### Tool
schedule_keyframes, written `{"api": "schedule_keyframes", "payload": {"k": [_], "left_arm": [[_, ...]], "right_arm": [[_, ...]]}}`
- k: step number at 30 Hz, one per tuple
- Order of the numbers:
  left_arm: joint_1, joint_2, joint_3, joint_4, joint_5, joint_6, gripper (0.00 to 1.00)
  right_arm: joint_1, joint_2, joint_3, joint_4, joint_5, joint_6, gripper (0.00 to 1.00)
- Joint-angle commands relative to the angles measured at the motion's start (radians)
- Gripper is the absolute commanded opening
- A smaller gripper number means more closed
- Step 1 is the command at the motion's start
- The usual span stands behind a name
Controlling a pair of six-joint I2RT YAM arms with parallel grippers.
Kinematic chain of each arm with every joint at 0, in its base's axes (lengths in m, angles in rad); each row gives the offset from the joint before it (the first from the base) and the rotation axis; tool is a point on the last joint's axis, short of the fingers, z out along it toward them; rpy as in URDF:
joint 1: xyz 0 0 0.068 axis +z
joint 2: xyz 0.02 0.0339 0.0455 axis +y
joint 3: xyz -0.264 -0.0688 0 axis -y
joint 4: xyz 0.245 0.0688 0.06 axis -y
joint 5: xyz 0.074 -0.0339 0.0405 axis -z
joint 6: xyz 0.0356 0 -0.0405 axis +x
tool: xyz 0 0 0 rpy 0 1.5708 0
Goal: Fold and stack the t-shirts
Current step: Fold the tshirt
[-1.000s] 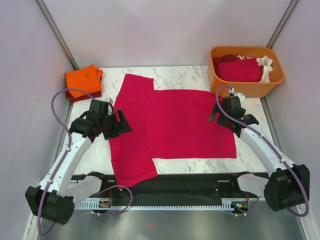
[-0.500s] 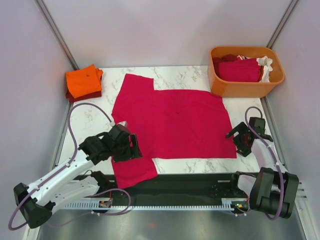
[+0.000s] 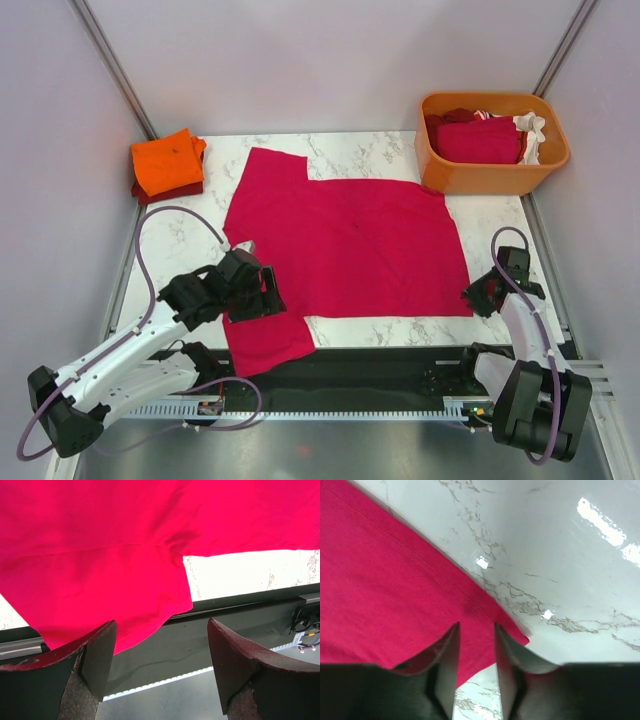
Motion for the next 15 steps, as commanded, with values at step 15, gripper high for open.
{"api": "schedule_keyframes", "payload": {"k": [15], "left_arm": [[-0.005,-0.005,0.003,0.050,-0.048,-0.009,0.81]], "right_arm": [[-0.002,0.014,0.093,-0.190,0.056,0.067,0.56]]}}
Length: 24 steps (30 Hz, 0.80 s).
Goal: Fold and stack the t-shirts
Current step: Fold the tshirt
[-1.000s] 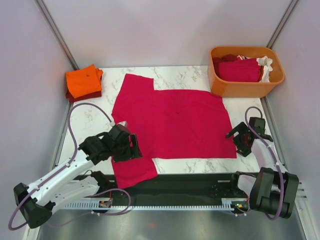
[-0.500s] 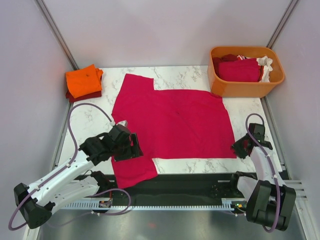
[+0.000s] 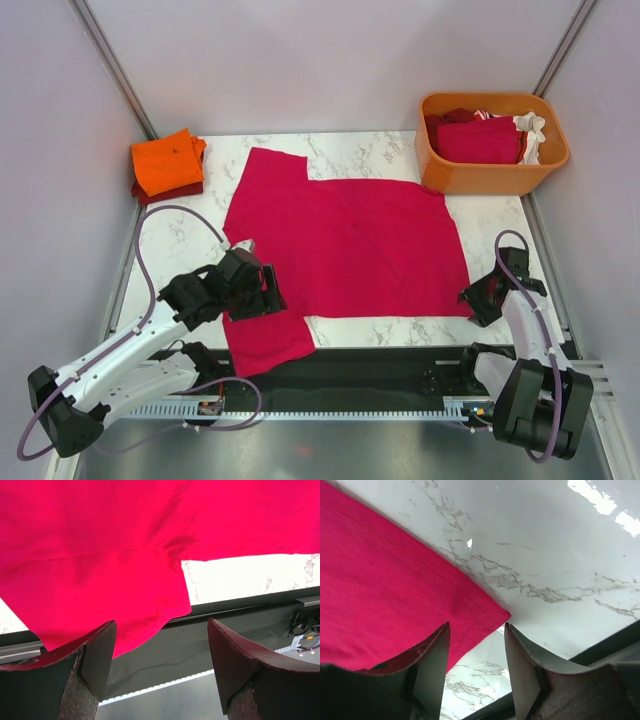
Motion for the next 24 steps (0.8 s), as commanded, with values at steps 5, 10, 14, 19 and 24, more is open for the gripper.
{"api": "schedule_keyframes", "payload": {"k": [5,10,14,19,24], "left_arm": [[-0.003,0.000,-0.003,0.051,-0.040,-0.016,0.81],[-0.002,0.017,-0.006,0.057,-0.051,-0.013,0.81],[-0.002,0.021,-0.008,0.054,-0.055,-0.013,0.81],[0.000,0.035,-0.034,0.056,-0.057,-0.020,0.81],[-0.005,0.054,-0.077,0.056,-0.057,-0.020,0.81]], "right_arm": [[-0.002,0.135,0.050,-0.022,0.030,-0.011,0.54],[-0.004,0.192,0.036,0.048,0.026,-0.019,0.50],[-0.004,0.203,0.009,0.125,-0.017,-0.033,0.31],[-0.007,0.203,0.000,0.200,-0.072,-0.057,0.00],[-0.007,0.218,0.062,0.298,-0.151,-0.019,0.00]]}}
